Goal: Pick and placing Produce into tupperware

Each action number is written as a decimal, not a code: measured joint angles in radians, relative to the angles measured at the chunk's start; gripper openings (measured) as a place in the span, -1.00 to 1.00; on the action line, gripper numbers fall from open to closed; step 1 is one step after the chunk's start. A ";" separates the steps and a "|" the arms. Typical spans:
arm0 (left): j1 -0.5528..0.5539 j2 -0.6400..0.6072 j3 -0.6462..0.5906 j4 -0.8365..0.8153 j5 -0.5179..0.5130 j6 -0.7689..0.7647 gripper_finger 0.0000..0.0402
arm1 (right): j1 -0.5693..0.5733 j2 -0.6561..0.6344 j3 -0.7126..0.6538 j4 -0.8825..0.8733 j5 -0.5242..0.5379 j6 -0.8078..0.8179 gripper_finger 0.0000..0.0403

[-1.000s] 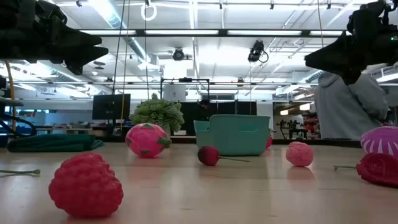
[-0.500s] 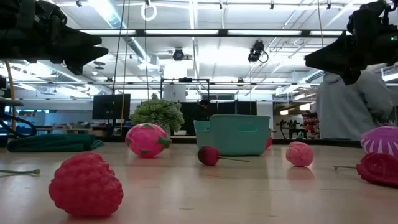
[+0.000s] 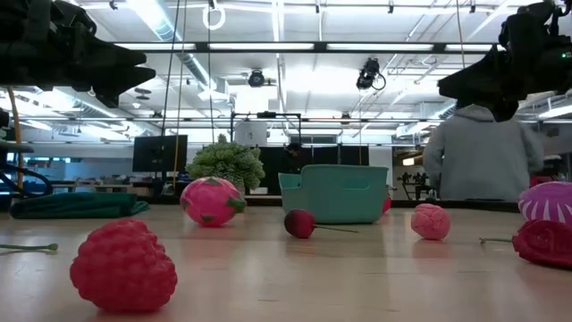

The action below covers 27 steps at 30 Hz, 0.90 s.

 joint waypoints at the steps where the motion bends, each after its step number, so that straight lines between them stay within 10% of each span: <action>1: 0.000 0.000 0.000 0.000 0.000 0.000 -0.02 | 0.000 0.000 0.000 0.000 0.000 0.000 -0.42; 27: 0.000 0.000 0.000 -0.006 0.008 0.005 -0.03 | 0.000 0.000 0.000 0.000 0.000 0.000 -0.42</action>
